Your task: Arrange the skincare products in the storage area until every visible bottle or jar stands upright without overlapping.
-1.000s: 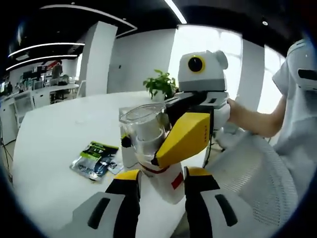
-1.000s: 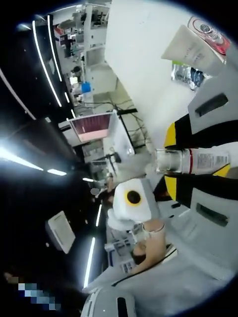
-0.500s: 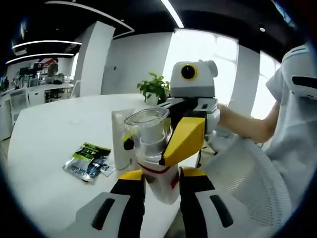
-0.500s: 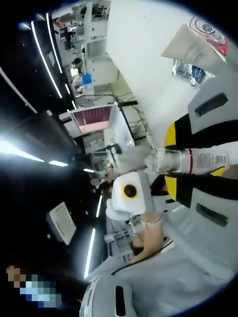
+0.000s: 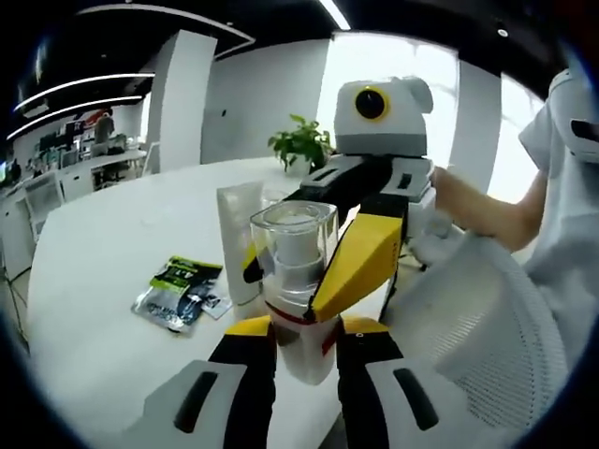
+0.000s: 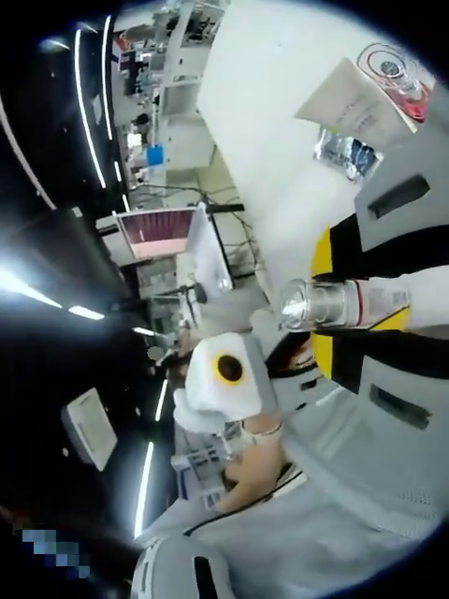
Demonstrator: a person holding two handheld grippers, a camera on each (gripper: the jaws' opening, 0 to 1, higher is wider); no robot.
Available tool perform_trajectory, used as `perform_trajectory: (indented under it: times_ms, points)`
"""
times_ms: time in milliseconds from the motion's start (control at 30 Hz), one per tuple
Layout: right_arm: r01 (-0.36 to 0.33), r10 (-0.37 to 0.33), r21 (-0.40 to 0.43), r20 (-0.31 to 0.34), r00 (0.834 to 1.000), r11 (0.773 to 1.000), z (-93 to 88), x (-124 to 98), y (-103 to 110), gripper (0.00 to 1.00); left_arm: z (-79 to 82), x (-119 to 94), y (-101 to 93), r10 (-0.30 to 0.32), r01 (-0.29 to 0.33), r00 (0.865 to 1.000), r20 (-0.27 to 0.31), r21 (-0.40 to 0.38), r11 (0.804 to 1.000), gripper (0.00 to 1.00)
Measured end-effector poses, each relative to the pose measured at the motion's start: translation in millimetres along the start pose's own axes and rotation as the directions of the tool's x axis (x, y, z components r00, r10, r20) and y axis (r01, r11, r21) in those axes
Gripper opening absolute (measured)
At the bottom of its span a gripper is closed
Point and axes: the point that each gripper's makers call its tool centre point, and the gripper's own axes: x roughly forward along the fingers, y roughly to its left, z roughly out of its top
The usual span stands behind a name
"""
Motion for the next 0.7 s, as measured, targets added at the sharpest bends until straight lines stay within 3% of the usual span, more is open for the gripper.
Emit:
perform_trajectory:
  times_ms: [167, 400, 700]
  points:
    - [0.045, -0.045, 0.003, -0.045, 0.998, 0.999, -8.4, 2, -5, 0.20, -5.7, 6, 2.5, 0.025, -0.025, 0.999, -0.041, 0.000, 1.000, 0.20]
    - [0.132, -0.131, 0.005, -0.047, 0.990, 0.991, -6.9, -4, -20, 0.21, -0.1, 14, 13.6, 0.070, -0.066, 0.995, -0.077, 0.055, 0.996, 0.20]
    - [0.251, -0.256, 0.103, 0.036, 0.966, 0.962, 5.5, -20, -45, 0.23, 20.9, 33, 20.4, 0.085, -0.084, 0.996, -0.019, 0.048, 0.995, 0.20]
